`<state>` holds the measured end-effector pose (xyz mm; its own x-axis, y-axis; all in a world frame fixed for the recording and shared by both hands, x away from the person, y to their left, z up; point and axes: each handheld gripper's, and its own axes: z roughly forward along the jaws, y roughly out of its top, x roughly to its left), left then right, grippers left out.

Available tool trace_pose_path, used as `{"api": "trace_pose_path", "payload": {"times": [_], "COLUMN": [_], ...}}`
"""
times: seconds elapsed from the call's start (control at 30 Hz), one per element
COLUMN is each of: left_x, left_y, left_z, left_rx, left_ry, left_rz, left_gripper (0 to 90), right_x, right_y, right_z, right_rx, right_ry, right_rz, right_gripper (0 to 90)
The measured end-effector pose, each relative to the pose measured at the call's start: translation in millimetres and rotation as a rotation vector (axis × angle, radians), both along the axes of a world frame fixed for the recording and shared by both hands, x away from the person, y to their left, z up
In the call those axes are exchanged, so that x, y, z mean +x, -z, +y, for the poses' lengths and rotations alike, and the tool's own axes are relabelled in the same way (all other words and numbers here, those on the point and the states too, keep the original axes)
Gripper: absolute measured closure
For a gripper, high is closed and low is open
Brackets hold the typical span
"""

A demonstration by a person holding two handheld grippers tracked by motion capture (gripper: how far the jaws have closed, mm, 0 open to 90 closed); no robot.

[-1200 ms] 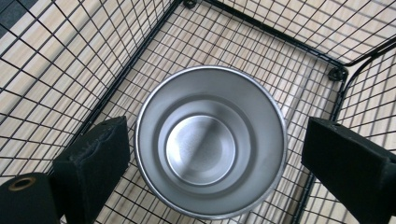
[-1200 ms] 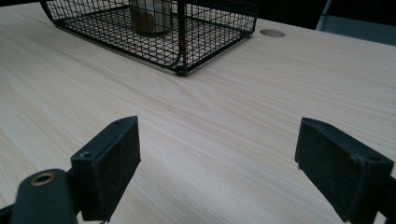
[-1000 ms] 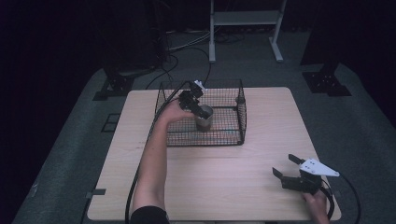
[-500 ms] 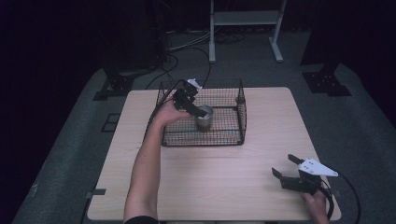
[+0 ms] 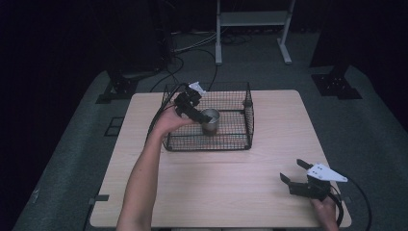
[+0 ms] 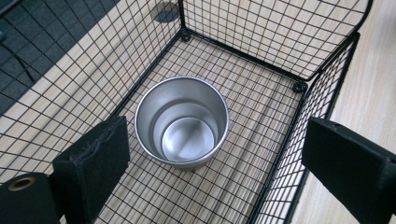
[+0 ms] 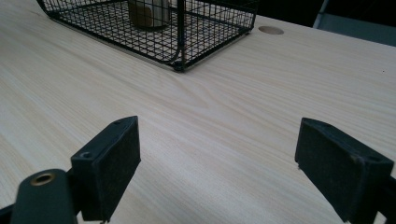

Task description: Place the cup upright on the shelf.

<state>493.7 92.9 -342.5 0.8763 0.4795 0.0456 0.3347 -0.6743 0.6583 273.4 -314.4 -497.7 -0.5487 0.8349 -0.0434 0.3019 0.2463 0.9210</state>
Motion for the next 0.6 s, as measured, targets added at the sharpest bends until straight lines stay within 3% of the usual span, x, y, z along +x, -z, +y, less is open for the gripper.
{"api": "trace_pose_path", "payload": {"times": [0.1, 0.33, 0.6], "left_x": [-7.8, -21.0, -34.7], "left_y": [-4.6, -7.0, -7.5], "left_z": [1.1, 1.2, 7.5], "left_rx": [-0.031, -0.015, -0.034], "left_ry": [0.003, 0.016, 0.032], "left_rz": [-0.013, -0.023, -0.036], "left_gripper": [7.0, 7.0, 7.0], "right_x": [0.0, 0.2, -0.2], "right_y": [0.0, 0.0, 0.0], "right_z": [0.3, 0.5, 1.0], "right_rx": [-0.002, -0.010, -0.010], "right_ry": [0.001, 0.005, 0.012], "right_rz": [-0.001, -0.003, 0.001], "right_gripper": [13.4, 13.4, 13.4]}}
